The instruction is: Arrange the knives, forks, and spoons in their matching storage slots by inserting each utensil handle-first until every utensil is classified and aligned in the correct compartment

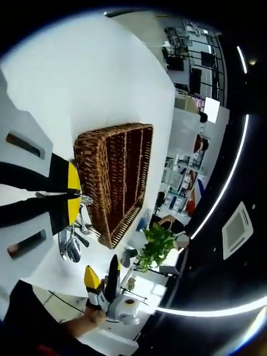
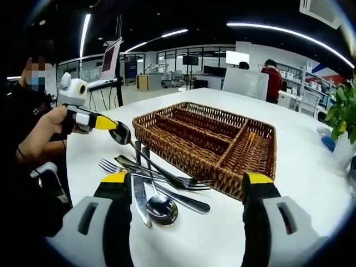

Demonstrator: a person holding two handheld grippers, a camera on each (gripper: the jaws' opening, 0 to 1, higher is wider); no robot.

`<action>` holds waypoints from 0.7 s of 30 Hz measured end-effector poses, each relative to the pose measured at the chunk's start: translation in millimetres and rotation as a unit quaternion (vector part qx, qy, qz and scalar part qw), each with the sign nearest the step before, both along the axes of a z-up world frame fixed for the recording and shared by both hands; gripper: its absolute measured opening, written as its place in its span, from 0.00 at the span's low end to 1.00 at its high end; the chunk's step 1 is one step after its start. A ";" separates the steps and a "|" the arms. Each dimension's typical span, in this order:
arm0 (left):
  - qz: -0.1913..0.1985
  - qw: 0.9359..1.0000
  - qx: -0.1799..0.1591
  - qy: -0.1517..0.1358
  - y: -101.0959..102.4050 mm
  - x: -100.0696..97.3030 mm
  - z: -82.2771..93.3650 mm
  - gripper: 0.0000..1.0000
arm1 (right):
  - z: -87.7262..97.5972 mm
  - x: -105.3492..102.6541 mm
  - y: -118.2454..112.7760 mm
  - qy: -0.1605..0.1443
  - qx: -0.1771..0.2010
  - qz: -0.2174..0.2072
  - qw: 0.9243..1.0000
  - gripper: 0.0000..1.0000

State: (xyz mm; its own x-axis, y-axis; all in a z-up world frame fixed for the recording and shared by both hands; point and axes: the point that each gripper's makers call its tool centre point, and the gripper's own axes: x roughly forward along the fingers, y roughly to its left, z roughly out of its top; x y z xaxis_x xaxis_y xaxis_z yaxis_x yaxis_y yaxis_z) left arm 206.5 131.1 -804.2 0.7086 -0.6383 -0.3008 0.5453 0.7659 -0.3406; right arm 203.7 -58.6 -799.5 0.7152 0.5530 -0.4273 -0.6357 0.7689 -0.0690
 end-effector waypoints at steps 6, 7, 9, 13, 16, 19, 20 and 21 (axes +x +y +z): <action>-0.005 1.000 -0.010 -0.016 1.6 5.1 15.9 0.00 | 4.1 0.7 0.3 -0.005 0.002 0.000 1.000 0.84; -0.007 1.000 -0.010 -0.019 1.9 5.9 18.5 0.00 | 4.8 0.7 0.3 -0.005 0.002 0.000 1.000 0.84; -0.011 0.999 -0.011 -0.029 0.4 10.4 26.7 0.00 | 6.9 0.9 0.2 -0.008 0.003 0.000 1.000 0.84; -0.013 0.999 -0.017 -0.037 -1.4 18.9 37.4 0.00 | 8.9 0.9 0.0 -0.011 0.003 0.001 1.000 0.85; -0.017 0.999 -0.012 -0.045 -3.8 26.1 43.6 0.00 | 10.9 0.9 -0.5 -0.013 0.005 0.000 1.000 0.85; -0.017 0.998 -0.012 -0.051 -4.5 34.0 50.2 0.00 | 12.7 1.3 -1.5 -0.015 0.006 -0.002 1.000 0.86; -0.017 0.998 -0.012 -0.055 -4.9 38.2 53.6 0.00 | 13.4 1.6 -2.1 -0.016 0.006 -0.003 1.000 0.86; -0.017 0.998 -0.011 -0.058 -5.7 41.1 56.3 0.00 | 13.9 1.8 -2.5 -0.017 0.007 -0.004 1.000 0.86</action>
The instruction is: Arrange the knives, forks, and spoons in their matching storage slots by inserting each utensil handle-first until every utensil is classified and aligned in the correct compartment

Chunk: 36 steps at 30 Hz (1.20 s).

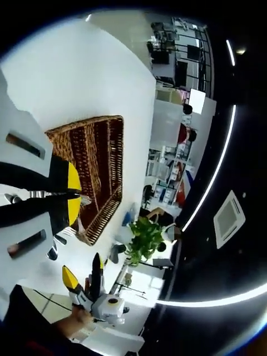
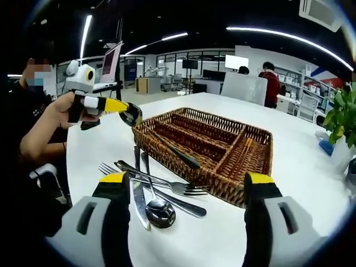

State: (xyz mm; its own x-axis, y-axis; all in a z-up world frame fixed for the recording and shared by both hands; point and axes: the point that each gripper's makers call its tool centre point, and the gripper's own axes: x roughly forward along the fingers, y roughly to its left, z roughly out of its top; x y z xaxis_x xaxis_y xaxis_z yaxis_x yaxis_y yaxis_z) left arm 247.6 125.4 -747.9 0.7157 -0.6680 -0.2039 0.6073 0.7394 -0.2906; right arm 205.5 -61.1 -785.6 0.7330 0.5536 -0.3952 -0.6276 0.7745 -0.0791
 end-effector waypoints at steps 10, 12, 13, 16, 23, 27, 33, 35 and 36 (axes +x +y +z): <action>0.008 1.000 0.001 -0.022 -10.0 40.2 21.0 0.00 | 0.5 1.1 -3.6 -0.001 0.000 -0.005 1.000 0.86; 0.012 1.000 0.001 -0.023 -11.1 47.3 22.5 0.00 | 0.2 1.1 -3.5 -0.001 0.000 -0.005 1.000 0.86; 0.015 1.000 0.002 -0.024 -11.5 53.2 22.6 0.00 | -0.1 0.9 -3.3 0.000 -0.001 -0.004 1.000 0.86; 0.019 1.000 0.001 -0.021 -12.8 65.2 21.1 0.00 | -1.1 0.8 -3.8 0.001 -0.001 -0.005 1.000 0.86; 0.021 1.000 0.002 -0.015 -17.7 92.7 10.5 0.00 | -1.3 0.3 -3.9 0.001 0.000 -0.005 1.000 0.86; 0.023 0.999 -0.022 -0.010 -16.6 101.5 12.8 0.00 | -1.7 0.3 -5.2 0.002 -0.001 -0.007 1.000 0.86; 0.036 0.999 -0.029 -0.005 -10.7 125.0 13.3 0.00 | -2.6 0.2 -6.5 0.003 -0.003 -0.008 1.000 0.86; 0.042 0.999 -0.030 -0.006 -8.9 133.2 13.3 0.00 | -2.9 0.1 -6.6 0.004 -0.003 -0.008 1.000 0.86; 0.044 0.999 -0.030 -0.006 -8.5 136.5 12.9 0.00 | -3.3 0.1 -6.8 0.004 -0.003 -0.008 1.000 0.86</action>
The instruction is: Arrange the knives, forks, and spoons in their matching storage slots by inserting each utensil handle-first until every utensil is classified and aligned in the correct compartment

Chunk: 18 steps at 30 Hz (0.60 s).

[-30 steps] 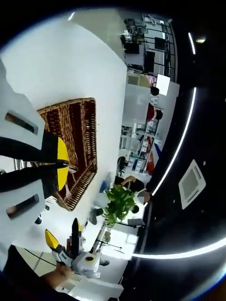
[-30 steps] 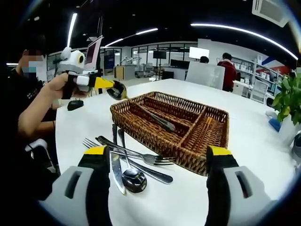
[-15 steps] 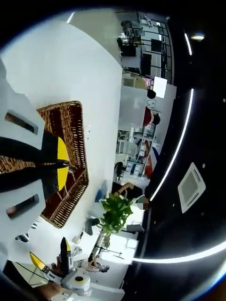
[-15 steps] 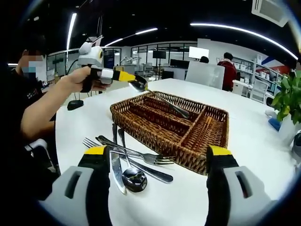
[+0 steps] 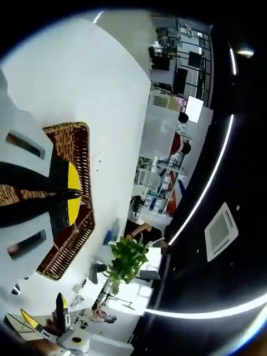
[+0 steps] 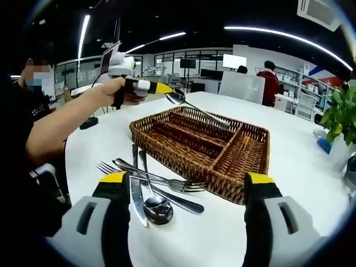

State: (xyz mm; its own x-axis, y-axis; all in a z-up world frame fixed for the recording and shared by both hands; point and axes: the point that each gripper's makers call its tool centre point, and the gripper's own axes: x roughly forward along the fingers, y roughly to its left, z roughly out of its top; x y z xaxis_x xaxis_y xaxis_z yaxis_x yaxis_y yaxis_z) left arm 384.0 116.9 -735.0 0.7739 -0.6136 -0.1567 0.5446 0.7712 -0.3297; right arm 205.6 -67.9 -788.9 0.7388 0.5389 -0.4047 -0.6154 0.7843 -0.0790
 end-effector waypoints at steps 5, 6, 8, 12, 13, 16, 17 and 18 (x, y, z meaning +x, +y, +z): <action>0.009 1.000 -0.001 0.008 0.5 18.6 -4.9 0.00 | -2.1 0.1 -1.4 0.001 -0.005 -0.002 1.000 0.86; 0.010 1.000 -0.001 0.014 -0.1 24.3 -8.1 0.00 | -2.2 -0.2 -1.6 0.001 -0.006 -0.002 1.000 0.86; 0.013 1.000 -0.003 0.025 -0.6 32.2 -14.1 0.00 | -1.8 -1.7 -1.9 0.001 -0.005 -0.002 1.000 0.86; 0.020 0.999 0.003 0.039 -0.5 47.6 -25.7 0.00 | -1.4 -3.1 -3.7 0.000 -0.006 -0.005 1.000 0.86; 0.021 0.999 0.004 0.042 -0.4 50.2 -27.8 0.00 | -1.8 -3.7 -4.4 0.001 -0.006 -0.006 1.000 0.86; 0.028 0.998 0.007 0.047 0.8 57.6 -34.2 0.00 | -3.1 -4.6 -5.5 0.002 -0.007 -0.008 1.000 0.86; 0.033 0.998 0.008 0.050 2.1 61.2 -37.1 0.00 | -3.5 -4.8 -6.0 0.003 -0.007 -0.008 1.000 0.86; 0.034 0.998 0.009 0.052 2.5 63.2 -39.0 0.00 | -3.7 -4.9 -6.1 0.003 -0.007 -0.009 1.000 0.86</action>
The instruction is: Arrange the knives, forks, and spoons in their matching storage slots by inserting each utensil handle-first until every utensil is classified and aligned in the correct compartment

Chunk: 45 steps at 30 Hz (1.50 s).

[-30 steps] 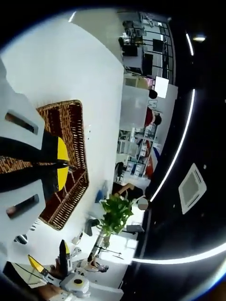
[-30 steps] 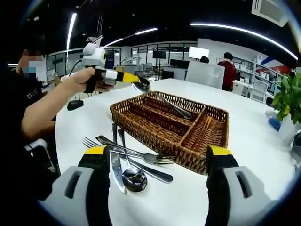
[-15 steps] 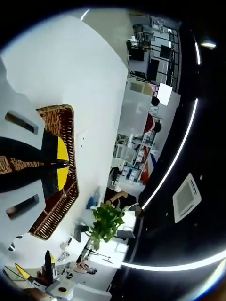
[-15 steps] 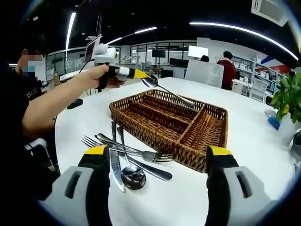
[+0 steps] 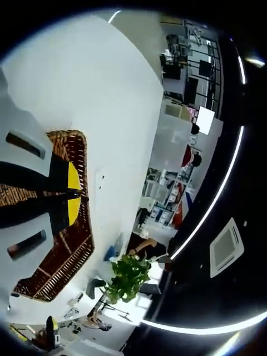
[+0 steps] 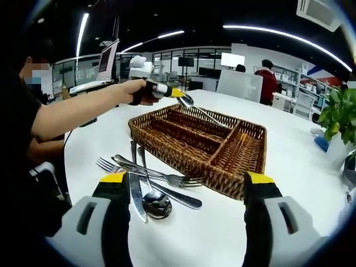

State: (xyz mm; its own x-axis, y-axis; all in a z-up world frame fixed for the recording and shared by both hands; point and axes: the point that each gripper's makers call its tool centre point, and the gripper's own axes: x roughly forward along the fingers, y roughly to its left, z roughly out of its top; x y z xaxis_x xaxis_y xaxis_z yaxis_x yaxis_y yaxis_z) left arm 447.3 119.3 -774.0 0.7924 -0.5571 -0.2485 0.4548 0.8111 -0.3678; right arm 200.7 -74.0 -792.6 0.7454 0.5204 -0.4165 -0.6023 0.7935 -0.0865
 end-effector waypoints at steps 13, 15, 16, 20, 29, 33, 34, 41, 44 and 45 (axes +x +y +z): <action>0.041 0.994 0.098 0.023 9.0 23.9 -36.6 0.02 | -4.9 -1.3 -3.1 0.004 -0.007 -0.003 1.000 0.86; 0.044 0.990 0.133 0.025 10.9 28.6 -43.4 0.03 | -5.3 -1.9 -3.3 0.004 -0.007 -0.003 1.000 0.86; 0.046 0.989 0.140 0.024 11.8 29.7 -44.0 0.04 | -5.5 -2.3 -3.3 0.005 -0.006 -0.003 1.000 0.86; 0.054 0.977 0.207 0.022 16.9 35.3 -50.5 0.05 | -6.4 -2.6 -3.3 0.006 -0.007 -0.003 1.000 0.86; 0.050 0.960 0.275 0.023 18.4 38.9 -56.9 0.01 | -6.1 -2.2 -2.2 0.003 -0.013 -0.001 1.000 0.86; 0.052 0.962 0.267 0.023 18.9 40.5 -56.6 0.02 | -6.2 -3.2 -2.3 0.003 -0.014 -0.001 1.000 0.86; 0.052 0.962 0.268 0.022 19.7 40.1 -55.7 0.03 | -5.8 -3.2 -2.4 0.003 -0.013 -0.001 1.000 0.86; 0.049 0.963 0.265 0.000 18.8 33.4 -38.1 0.07 | -3.4 -3.2 -1.1 -0.001 -0.011 -0.001 1.000 0.86; 0.045 0.965 0.260 -0.009 17.0 28.2 -30.8 0.11 | -2.5 -2.8 -0.3 -0.002 -0.009 0.000 1.000 0.86; 0.043 0.966 0.256 -0.011 16.3 26.1 -28.3 0.13 | -2.4 -2.6 -0.1 -0.002 -0.009 0.000 1.000 0.86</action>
